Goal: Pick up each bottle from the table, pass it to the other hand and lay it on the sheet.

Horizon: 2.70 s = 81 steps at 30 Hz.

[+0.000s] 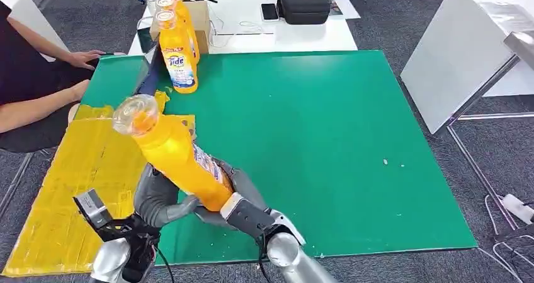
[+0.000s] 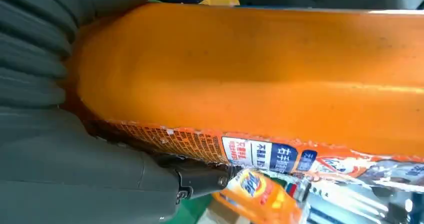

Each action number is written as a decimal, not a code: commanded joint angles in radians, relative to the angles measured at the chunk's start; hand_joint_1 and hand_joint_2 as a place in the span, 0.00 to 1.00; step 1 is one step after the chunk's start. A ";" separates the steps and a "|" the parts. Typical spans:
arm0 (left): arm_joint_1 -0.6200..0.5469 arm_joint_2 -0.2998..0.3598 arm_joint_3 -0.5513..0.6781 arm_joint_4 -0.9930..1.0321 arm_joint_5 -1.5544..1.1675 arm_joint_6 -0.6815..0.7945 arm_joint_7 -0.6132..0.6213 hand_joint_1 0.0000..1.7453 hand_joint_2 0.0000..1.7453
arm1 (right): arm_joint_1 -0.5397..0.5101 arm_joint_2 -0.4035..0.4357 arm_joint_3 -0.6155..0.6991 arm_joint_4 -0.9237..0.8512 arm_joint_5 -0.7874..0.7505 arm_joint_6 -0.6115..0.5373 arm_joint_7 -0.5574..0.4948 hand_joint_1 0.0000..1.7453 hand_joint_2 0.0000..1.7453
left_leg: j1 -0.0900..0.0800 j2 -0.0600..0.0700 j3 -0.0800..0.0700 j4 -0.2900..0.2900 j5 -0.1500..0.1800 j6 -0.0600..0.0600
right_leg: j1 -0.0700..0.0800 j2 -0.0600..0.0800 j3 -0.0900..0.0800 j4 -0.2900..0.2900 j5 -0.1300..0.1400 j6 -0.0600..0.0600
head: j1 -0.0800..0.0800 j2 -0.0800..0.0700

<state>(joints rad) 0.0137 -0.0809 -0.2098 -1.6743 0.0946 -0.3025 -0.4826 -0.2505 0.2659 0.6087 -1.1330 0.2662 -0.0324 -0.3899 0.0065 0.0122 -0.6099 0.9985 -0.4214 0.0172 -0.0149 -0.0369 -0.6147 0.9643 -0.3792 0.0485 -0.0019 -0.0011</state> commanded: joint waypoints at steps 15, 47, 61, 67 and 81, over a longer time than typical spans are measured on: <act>-0.010 0.036 0.003 0.008 -0.022 -0.018 -0.009 1.00 1.00 | -0.066 -0.035 0.074 0.111 0.027 0.018 0.029 1.00 1.00 | 0.000 0.000 0.004 0.000 -0.001 -0.001 | 0.000 0.003 0.004 0.000 -0.001 -0.002 | 0.000 0.000; 0.063 0.084 0.043 -0.065 -0.292 0.091 -0.080 1.00 1.00 | -0.007 -0.155 -0.196 -0.149 0.037 -0.060 0.041 0.00 1.00 | 0.000 -0.002 0.002 0.000 0.000 0.000 | 0.000 0.001 0.002 0.000 -0.001 -0.001 | 0.000 0.000; 0.064 0.084 0.051 -0.071 -0.334 0.126 -0.085 1.00 1.00 | 0.007 -0.158 -0.202 -0.171 0.048 -0.066 0.037 0.00 1.00 | 0.000 -0.001 0.004 0.000 -0.002 0.000 | 0.000 0.003 0.003 0.000 -0.002 -0.002 | 0.000 0.000; 0.034 0.109 0.071 0.005 -1.079 0.659 0.040 1.00 1.00 | 0.044 -0.179 -0.250 -0.264 0.053 -0.053 0.024 0.00 1.00 | 0.000 -0.003 0.004 0.000 -0.002 -0.001 | 0.000 0.000 0.004 0.000 -0.002 -0.002 | 0.000 0.000; -0.157 0.295 0.059 0.579 -1.665 0.767 0.534 1.00 1.00 | -0.034 -0.196 -0.205 -0.232 0.029 -0.029 0.034 0.00 1.00 | -0.001 0.000 0.006 -0.002 0.000 -0.001 | -0.001 0.004 0.004 0.000 0.000 -0.002 | 0.000 0.000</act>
<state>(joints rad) -0.0218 0.1092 -0.1499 -1.4452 -1.5622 0.4517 0.0352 -0.2299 0.0988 0.3845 -1.3977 0.3002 -0.0683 -0.3628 0.0059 0.0133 -0.6094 0.9985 -0.4211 0.0171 -0.0150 -0.0360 -0.6157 0.9645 -0.3787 0.0488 -0.0019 -0.0011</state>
